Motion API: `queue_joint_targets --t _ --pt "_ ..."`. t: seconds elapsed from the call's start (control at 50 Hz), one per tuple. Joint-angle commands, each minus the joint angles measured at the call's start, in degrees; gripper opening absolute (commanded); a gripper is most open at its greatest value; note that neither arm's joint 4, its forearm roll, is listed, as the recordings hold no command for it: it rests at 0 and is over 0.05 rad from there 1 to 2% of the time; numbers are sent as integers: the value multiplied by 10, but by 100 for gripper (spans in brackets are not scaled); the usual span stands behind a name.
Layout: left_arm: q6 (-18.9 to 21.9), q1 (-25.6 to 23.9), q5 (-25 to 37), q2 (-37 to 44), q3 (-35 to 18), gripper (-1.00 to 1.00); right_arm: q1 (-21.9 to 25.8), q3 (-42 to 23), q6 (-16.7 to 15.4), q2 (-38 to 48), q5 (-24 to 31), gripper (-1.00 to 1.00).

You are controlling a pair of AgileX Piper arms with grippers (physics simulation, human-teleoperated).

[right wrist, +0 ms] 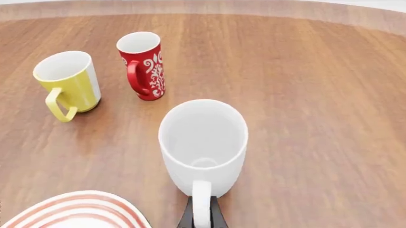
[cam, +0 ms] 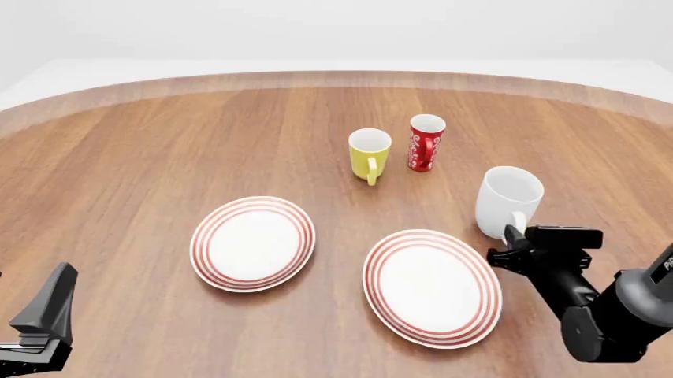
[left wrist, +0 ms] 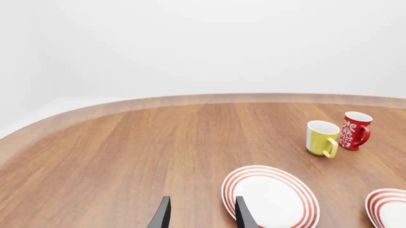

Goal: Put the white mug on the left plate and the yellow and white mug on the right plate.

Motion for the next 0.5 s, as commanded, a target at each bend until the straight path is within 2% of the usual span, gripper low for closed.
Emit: queue_joint_targets --t 0.02,0.5 --pt "0 0 0 0 0 100 2 -2 0 4 0 -100" --pt "0 0 0 0 0 100 0 27 -3 -43 0 -100"
